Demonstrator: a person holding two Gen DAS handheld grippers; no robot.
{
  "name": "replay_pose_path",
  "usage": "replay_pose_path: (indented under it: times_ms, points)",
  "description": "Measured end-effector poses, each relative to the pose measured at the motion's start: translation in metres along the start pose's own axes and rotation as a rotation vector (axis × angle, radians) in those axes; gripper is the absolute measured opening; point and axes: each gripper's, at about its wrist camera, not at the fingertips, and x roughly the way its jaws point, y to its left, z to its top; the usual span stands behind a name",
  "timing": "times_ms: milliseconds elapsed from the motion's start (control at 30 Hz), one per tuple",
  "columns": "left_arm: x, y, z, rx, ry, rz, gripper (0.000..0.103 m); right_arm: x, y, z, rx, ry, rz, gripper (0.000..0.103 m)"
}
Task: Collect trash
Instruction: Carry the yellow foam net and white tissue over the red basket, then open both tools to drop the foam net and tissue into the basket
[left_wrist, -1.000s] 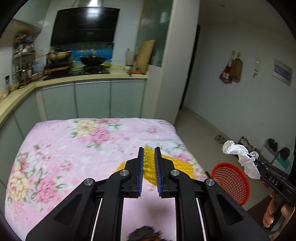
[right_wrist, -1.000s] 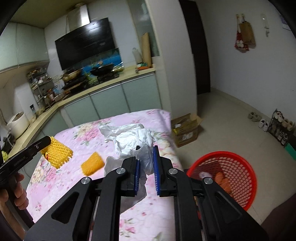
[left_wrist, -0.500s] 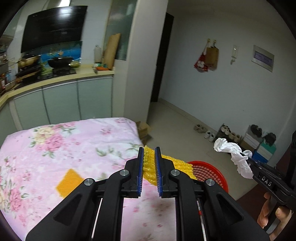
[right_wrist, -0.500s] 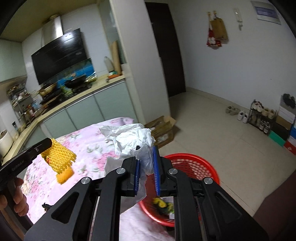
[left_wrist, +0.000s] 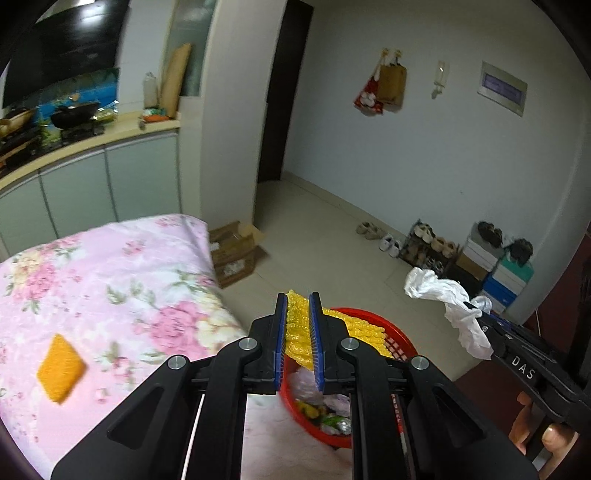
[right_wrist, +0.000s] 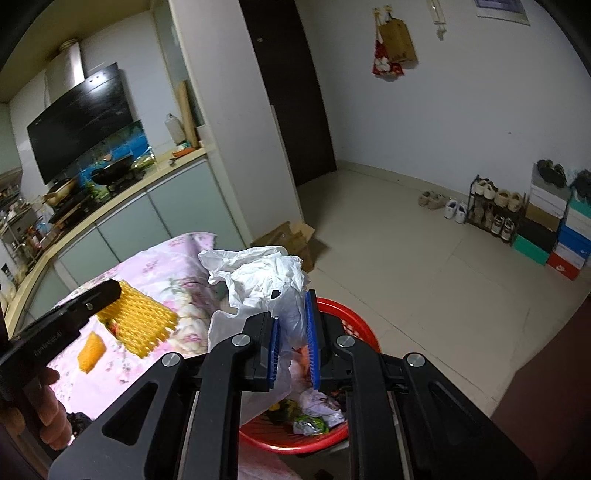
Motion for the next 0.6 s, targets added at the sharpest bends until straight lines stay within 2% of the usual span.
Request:
replay_pose_path:
  times_ms: [300,400,500,533,567,600]
  points:
    - [0.071,-0.026,-0.024,0.002,0.147,-0.037,0.012,0.036,-0.02,-0.009,0.016,0.089,-0.038,0.013]
    - [0.09,-0.028,-0.033,-0.002,0.189,-0.029,0.012,0.053,-0.025,-0.015,0.021,0.13,-0.048,0.013]
    - [0.102,-0.028,-0.041,-0.002,0.219,-0.027,0.016,0.066,-0.029,-0.021,0.033,0.169,-0.038,0.016]
    - [0.104,-0.027,-0.043,-0.004,0.231,-0.029,0.022,0.071,-0.03,-0.023,0.037,0.187,-0.032,0.018]
    - [0.106,-0.026,-0.043,-0.008,0.241,-0.03,0.035,0.074,-0.03,-0.025,0.04,0.2,-0.029,0.026]
    - [0.106,-0.024,-0.044,-0.017,0.249,-0.029,0.042,0.076,-0.031,-0.026,0.047,0.211,-0.027,0.032]
